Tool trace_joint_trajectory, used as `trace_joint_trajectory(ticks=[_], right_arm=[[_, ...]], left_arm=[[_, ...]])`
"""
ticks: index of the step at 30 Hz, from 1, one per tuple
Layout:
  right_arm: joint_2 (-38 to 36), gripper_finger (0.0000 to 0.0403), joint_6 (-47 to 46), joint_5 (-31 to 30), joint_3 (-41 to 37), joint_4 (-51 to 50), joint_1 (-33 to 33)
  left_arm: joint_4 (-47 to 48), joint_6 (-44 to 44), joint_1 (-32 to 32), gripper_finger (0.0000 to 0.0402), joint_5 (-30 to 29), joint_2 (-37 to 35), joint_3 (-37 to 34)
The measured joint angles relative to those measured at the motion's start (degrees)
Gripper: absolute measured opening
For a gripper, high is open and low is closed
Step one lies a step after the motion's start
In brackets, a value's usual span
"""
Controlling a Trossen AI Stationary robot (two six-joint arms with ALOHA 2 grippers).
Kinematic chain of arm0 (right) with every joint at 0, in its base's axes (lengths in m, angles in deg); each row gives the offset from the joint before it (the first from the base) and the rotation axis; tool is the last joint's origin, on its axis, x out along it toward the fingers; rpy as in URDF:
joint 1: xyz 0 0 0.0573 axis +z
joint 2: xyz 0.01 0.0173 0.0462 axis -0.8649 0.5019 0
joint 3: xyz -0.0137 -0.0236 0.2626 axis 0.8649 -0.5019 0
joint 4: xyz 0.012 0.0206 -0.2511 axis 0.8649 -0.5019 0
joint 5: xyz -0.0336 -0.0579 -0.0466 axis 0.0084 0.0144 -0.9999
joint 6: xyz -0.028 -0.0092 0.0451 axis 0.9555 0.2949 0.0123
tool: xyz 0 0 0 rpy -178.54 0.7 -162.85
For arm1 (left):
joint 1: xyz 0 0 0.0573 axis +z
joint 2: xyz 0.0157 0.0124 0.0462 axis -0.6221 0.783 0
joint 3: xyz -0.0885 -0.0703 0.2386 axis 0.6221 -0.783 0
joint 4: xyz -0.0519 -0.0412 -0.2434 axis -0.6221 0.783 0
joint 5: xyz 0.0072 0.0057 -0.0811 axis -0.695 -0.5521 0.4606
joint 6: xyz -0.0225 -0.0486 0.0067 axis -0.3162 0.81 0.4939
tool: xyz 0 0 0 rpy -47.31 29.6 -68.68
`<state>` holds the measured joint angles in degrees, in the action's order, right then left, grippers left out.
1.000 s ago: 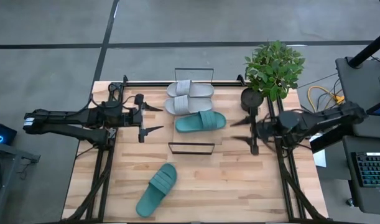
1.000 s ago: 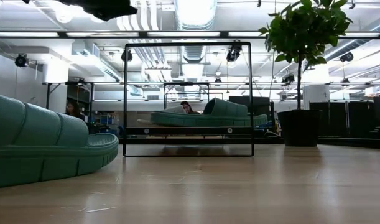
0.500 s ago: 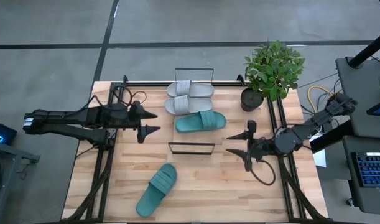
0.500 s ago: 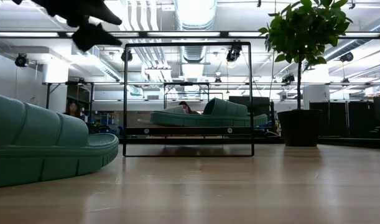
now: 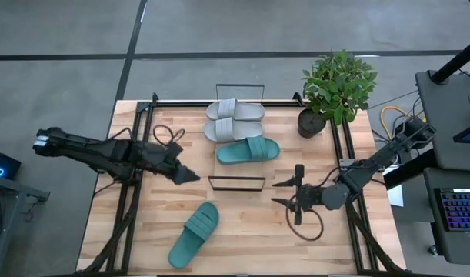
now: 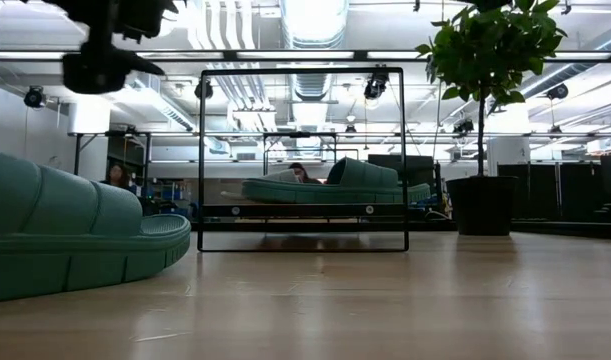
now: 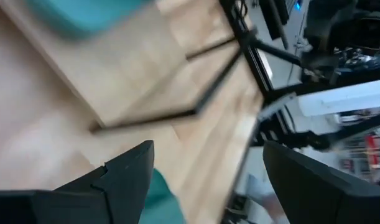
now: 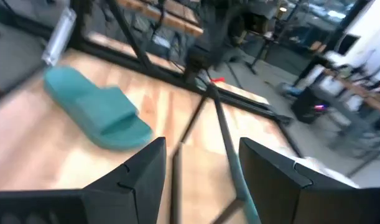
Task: Pick and place slides into the shelf
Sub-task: Put the green slipper on the shelf
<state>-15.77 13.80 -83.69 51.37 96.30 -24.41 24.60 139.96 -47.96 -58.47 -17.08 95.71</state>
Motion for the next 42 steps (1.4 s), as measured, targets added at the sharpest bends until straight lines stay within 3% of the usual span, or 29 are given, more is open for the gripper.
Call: trace_joint_trajectory(ticks=[4,14,21,27,32,36,42], right_arm=[[0.9,0.0194,1.7,-5.0,0.8,-0.1,0.5],[-1.9,0.0194,6.3,-7.3,0.2,-0.4,0.5],[-2.6,0.0186,8.5,-22.0,-0.8,-0.3,0.5],[-2.6,0.0175,9.9,-23.6,-1.0,-0.3,-0.1],[-2.6,0.0167,10.9,-23.6,-1.1,-0.3,-0.4],[-2.6,0.0161,10.9,-23.5,-1.2,-0.3,-0.4],[-2.6,0.0156,10.7,-23.5,-1.2,-0.3,-0.4]], left_arm=[[0.0,8.2,-8.9,0.0286,-4.7,3.2,1.4],[-0.1,32.1,-29.1,0.0286,-26.6,18.4,5.2],[0.5,45.4,-34.5,0.0286,-30.3,33.3,14.9],[7.6,42.5,-35.9,0.0286,-30.6,41.5,28.3],[19.1,25.6,-37.7,0.0286,-29.3,47.3,39.7],[26.5,13.8,-38.0,0.0286,-25.4,52.2,46.8],[46.2,7.6,-37.5,0.0286,-15.9,60.0,55.6]])
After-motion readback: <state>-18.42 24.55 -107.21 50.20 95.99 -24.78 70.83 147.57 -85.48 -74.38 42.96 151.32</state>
